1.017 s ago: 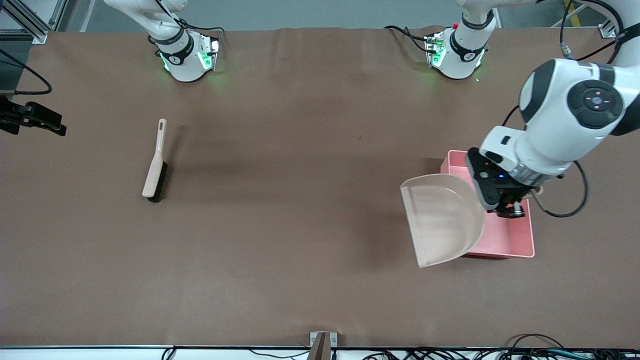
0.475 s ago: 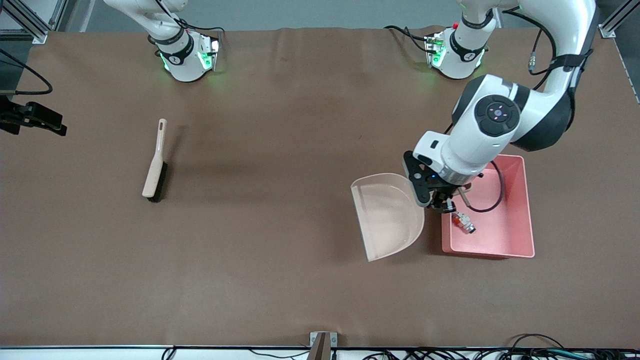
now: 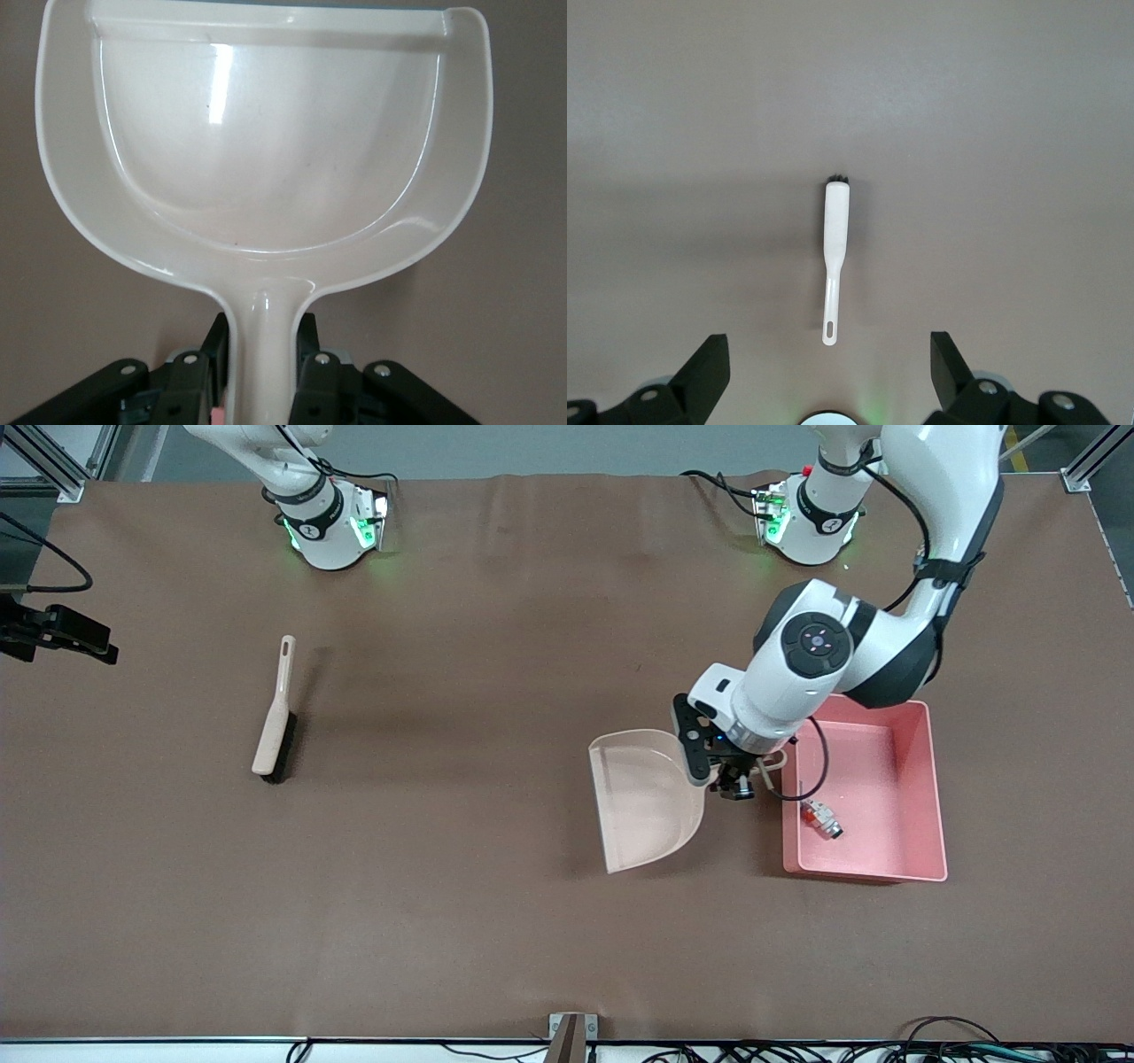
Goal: Clean e-waste and dump in bin
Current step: 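Move the emptied dustpan back beside the bin with the left gripper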
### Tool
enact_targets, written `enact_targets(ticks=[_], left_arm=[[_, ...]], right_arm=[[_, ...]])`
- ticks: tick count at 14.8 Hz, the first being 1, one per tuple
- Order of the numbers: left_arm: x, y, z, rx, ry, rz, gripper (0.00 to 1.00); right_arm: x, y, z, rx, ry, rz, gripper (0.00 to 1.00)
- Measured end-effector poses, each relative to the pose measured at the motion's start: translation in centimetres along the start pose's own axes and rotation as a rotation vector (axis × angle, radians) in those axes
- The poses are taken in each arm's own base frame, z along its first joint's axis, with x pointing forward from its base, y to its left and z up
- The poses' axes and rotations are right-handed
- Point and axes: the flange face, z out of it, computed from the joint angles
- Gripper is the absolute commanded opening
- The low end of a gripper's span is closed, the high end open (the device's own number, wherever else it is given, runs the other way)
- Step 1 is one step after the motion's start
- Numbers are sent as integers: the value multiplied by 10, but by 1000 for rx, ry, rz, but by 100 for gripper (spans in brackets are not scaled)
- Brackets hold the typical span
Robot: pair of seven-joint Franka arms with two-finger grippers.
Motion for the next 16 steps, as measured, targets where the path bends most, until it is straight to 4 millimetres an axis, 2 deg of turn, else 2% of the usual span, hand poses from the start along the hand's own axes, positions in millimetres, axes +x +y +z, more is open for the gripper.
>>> enact_targets(ticks=[5,12,16], left_arm=[[5,22,46,-56,-6,13,0],[10,52,92,-105,-6,54,0],[11,61,106,-124,-5,103,1]], right_arm=[[0,0,0,0,1,0,100],[0,4,0,1,1,8,100],[-1,13,1,2,-2,24,100]])
